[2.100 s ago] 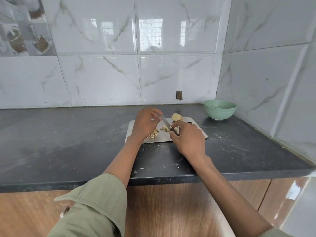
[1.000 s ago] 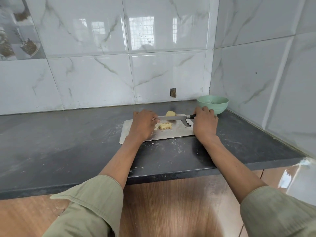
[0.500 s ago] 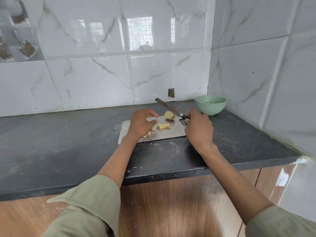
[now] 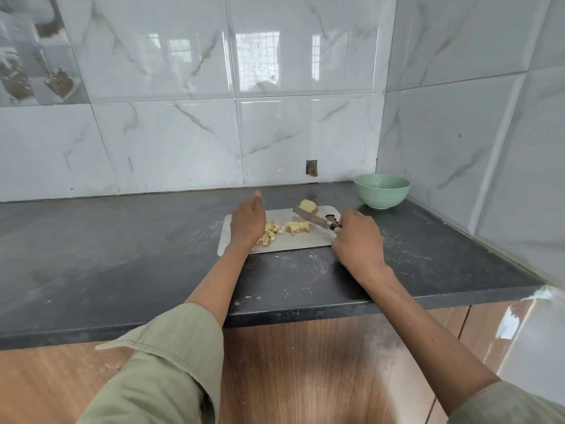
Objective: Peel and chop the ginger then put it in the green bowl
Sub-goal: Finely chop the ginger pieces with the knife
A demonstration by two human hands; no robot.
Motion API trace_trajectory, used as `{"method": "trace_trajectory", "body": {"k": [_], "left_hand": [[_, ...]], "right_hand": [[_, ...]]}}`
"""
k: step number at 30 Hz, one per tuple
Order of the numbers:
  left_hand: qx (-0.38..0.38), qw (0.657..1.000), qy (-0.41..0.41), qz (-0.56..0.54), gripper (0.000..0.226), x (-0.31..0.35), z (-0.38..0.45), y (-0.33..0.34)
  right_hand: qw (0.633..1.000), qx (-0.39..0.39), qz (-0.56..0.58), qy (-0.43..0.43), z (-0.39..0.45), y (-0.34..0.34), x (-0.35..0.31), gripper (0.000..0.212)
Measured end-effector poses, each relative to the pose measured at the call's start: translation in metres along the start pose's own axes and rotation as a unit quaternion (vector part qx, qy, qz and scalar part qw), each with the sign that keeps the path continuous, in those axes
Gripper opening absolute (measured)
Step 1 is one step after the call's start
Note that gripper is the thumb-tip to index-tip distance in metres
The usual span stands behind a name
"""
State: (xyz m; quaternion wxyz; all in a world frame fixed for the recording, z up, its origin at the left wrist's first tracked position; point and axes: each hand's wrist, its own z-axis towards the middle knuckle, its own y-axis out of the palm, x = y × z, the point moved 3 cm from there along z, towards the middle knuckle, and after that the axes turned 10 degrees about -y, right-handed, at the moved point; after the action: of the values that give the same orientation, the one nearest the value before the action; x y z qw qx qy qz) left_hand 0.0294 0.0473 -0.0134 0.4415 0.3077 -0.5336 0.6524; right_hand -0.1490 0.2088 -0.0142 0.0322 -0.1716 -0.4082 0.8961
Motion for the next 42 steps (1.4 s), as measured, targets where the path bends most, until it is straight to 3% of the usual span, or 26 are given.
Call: {"method": "trace_trajectory", "body": {"k": [6,20,30,38,42], "left_hand": [[-0.004,1.0,-0.007,0.02,0.053,-0.005,0.003,0.006],[-0.005,1.0,-0.028,0.011,0.065,-0.013,0.013,0.014],[-0.011,0.996,-0.009,0.088,0.049,-0.011,0.012,0.016],[-0.016,0.997,-0.025,0.068,0.034,-0.013,0.014,0.015],[-0.016,0.998,-0.039,0.046,0.039,-0.015,0.017,0.016]], "right_hand": [[0.999,-0.004,-0.033,-0.001,-0.006,-0.009,-0.007,0.011],[0.997,-0.044,0.03,-0.047,-0.009,0.019,-0.076,0.02],[0.99,-0.065,0.065,-0.11,-0.004,0.038,-0.102,0.015],[0.993,-0.012,0.077,-0.086,-0.003,0.025,-0.091,0.016],[0.994,-0.006,0.079,-0.076,-0.004,0.025,-0.086,0.017]]}}
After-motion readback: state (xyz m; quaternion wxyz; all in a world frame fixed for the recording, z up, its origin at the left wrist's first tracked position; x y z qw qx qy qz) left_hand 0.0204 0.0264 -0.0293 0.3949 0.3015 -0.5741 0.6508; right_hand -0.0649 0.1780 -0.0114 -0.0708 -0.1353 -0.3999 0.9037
